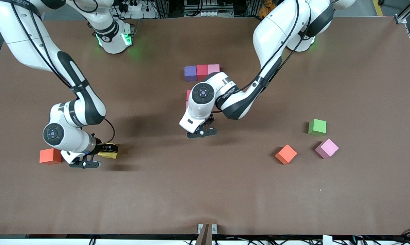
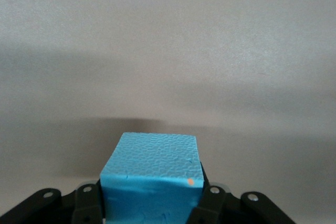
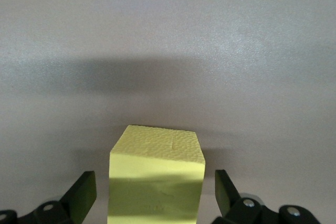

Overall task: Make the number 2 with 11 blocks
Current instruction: 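Place the cyan cube with the left gripper while the right gripper grasps yellow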

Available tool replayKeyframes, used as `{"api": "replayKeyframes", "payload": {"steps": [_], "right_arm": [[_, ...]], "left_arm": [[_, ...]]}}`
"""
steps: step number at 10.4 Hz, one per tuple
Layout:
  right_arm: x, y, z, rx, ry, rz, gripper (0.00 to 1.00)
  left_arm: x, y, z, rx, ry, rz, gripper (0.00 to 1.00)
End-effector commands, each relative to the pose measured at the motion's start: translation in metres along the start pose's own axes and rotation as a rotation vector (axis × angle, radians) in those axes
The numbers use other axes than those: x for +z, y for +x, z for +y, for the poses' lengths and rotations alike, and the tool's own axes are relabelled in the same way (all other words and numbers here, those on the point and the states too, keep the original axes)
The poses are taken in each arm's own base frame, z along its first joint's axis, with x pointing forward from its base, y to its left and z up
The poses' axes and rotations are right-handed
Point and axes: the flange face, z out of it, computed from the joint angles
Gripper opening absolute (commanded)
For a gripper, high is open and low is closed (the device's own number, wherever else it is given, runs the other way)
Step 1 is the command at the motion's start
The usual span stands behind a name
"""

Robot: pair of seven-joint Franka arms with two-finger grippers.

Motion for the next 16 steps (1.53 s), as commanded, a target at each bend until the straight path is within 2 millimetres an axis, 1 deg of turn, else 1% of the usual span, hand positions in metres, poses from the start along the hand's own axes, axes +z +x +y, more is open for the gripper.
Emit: {"api": "replayKeyframes", "payload": {"steps": [1, 4, 5, 6, 9, 10, 11, 12, 13, 14, 16], "right_arm": [[0.0, 0.003, 0.002, 0.004, 0.002, 0.005, 1.0], [0.004, 0.0, 0.002, 0.021, 0.0, -0.01, 1.0], [0.005, -0.002, -0.001, 0.036, -0.002, -0.017, 1.0], [0.01, -0.006, -0.002, 0.037, 0.0, -0.021, 1.0], [0.009, -0.006, 0.0, 0.04, -0.001, -0.021, 0.99], [0.009, -0.006, 0.001, 0.041, -0.001, -0.023, 0.56], [0.009, -0.006, 0.002, 0.047, 0.001, -0.023, 0.03], [0.009, -0.006, 0.003, 0.048, 0.001, -0.025, 0.0], [0.009, -0.007, 0.002, 0.047, 0.0, -0.026, 0.0], [0.008, -0.007, 0.002, 0.046, -0.001, -0.026, 0.0], [0.004, -0.006, -0.002, 0.07, 0.001, -0.027, 0.0]], "left_arm": [[0.005, 0.004, 0.002, 0.006, -0.014, -0.007, 0.59], [0.011, 0.001, 0.002, -0.009, -0.016, -0.028, 0.59], [0.016, 0.002, 0.0, -0.014, -0.013, -0.032, 0.59], [0.022, 0.0, 0.0, -0.013, -0.01, -0.036, 0.6], [0.029, -0.003, 0.001, -0.011, -0.003, -0.044, 0.6], [0.03, -0.003, 0.001, -0.012, -0.009, -0.041, 0.6], [0.03, -0.003, 0.001, -0.013, -0.013, -0.039, 0.6], [0.032, -0.003, 0.001, -0.013, -0.011, -0.042, 0.61], [0.037, -0.005, 0.0, -0.014, -0.006, -0.048, 0.62], [0.04, -0.013, 0.004, -0.001, -0.004, -0.051, 0.62], [0.041, -0.015, 0.005, 0.002, -0.002, -0.051, 0.62]]}}
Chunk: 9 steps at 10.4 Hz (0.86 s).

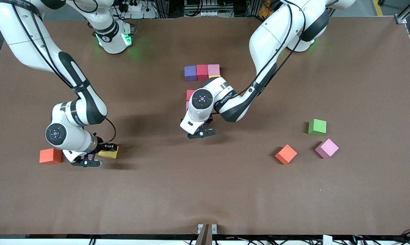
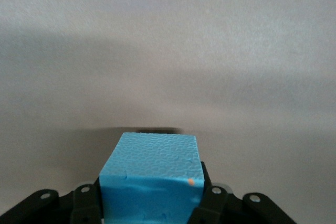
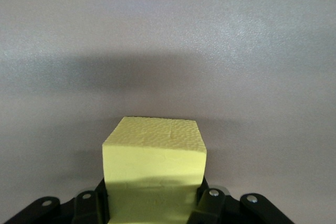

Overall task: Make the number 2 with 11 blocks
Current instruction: 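Place the cyan cube with the left gripper while the right gripper grasps yellow, then lift the yellow cube with the right gripper while the left gripper lowers cyan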

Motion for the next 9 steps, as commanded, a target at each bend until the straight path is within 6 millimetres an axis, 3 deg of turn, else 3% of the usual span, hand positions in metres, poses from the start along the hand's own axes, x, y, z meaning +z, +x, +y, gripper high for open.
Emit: {"api": "replayKeyframes", "payload": {"steps": [1, 3, 9], "right_arm": [[-0.006, -0.002, -0.01, 0.076, 0.001, -0.012, 0.0], [-0.012, -0.005, -0.03, 0.114, -0.001, -0.003, 0.0], [-0.018, -0.006, -0.043, 0.126, 0.001, 0.006, 0.0]], "left_arm": [[0.003, -0.003, 0.004, 0.006, -0.011, -0.007, 0.63], [0.003, -0.002, 0.003, 0.011, -0.007, -0.004, 0.63], [0.008, -0.009, 0.005, 0.025, 0.002, -0.006, 0.66]]}}
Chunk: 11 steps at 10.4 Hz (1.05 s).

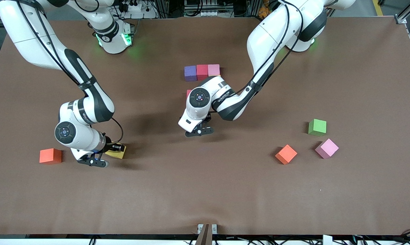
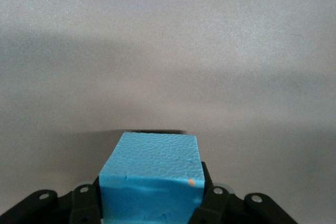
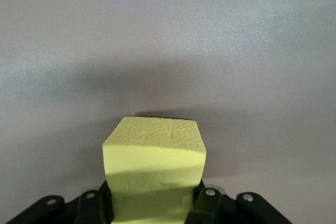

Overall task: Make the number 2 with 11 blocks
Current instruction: 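Lift the yellow cube with the right gripper while the left gripper lowers cyan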

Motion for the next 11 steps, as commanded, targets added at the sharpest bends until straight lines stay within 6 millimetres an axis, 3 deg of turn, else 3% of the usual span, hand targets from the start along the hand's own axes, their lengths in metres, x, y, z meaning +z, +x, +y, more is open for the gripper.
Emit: {"api": "replayKeyframes", "payload": {"steps": [1, 3, 4, 5, 8, 11], "right_arm": [[-0.009, -0.003, -0.004, 0.011, -0.009, 0.001, 0.0], [-0.01, -0.003, -0.004, 0.011, -0.008, 0.001, 0.0], [-0.01, -0.003, -0.004, 0.01, -0.009, 0.001, 0.0], [-0.009, -0.003, -0.004, 0.01, -0.009, -0.001, 0.0], [-0.013, -0.003, -0.005, 0.009, -0.008, 0.005, 0.0], [-0.013, -0.007, -0.009, 0.008, -0.022, -0.021, 0.0]], "left_arm": [[0.005, -0.001, 0.001, 0.014, -0.001, -0.003, 0.66], [0.01, -0.004, 0.002, 0.017, 0.003, -0.007, 0.67], [0.011, -0.004, 0.001, 0.013, 0.003, -0.009, 0.79], [0.013, -0.005, 0.001, 0.008, 0.004, -0.014, 1.0], [0.013, -0.004, 0.001, 0.004, 0.002, -0.017, 1.0], [-0.003, -0.003, 0.004, 0.016, -0.007, 0.009, 1.0]]}}
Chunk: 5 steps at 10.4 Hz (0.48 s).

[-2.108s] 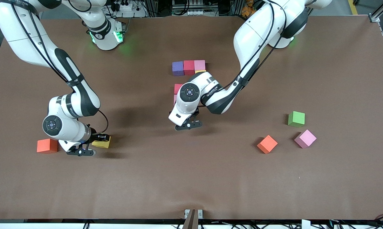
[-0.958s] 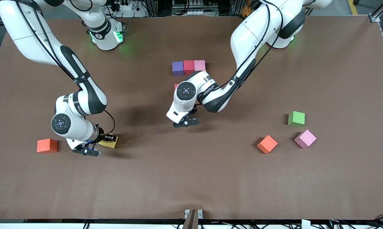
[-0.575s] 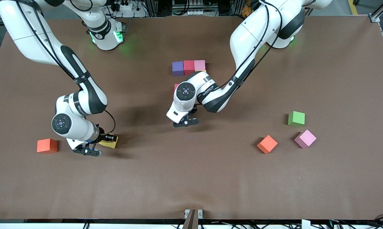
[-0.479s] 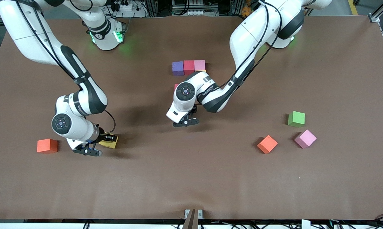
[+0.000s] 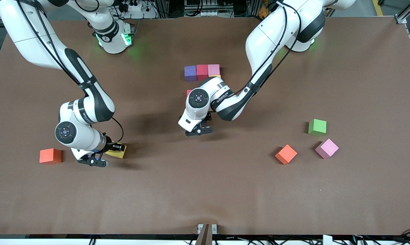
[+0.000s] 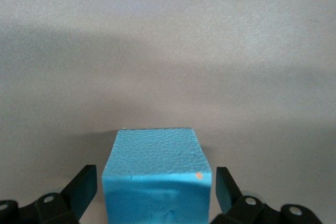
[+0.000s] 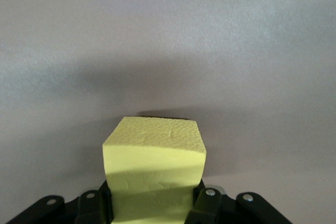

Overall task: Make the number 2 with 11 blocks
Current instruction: 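Lift the yellow cube with the right gripper while the left gripper lowers cyan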

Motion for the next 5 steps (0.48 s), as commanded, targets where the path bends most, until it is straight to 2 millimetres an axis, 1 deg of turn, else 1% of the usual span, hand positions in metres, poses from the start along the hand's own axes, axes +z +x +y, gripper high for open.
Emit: {"api": "replayKeyframes", "payload": {"steps": [1, 2, 3, 4, 5], "right_arm": [[-0.012, -0.005, -0.008, 0.016, -0.009, 0.0, 0.0], [-0.014, -0.007, -0.017, 0.026, -0.005, 0.0, 0.0], [-0.015, -0.009, -0.021, 0.05, -0.002, 0.001, 0.0], [-0.018, -0.013, -0.033, 0.06, 0.007, 0.001, 0.0], [-0.021, -0.017, -0.04, 0.084, 0.009, -0.005, 0.0]], "left_arm": [[-0.023, 0.001, 0.006, 0.015, -0.02, 0.026, 1.0], [-0.037, 0.002, 0.008, 0.017, -0.033, 0.039, 1.0], [-0.053, 0.007, 0.006, 0.011, -0.043, 0.054, 1.0], [-0.071, 0.011, 0.004, 0.009, -0.052, 0.066, 1.0], [-0.088, 0.019, -0.003, 0.003, -0.059, 0.081, 1.0]]}}
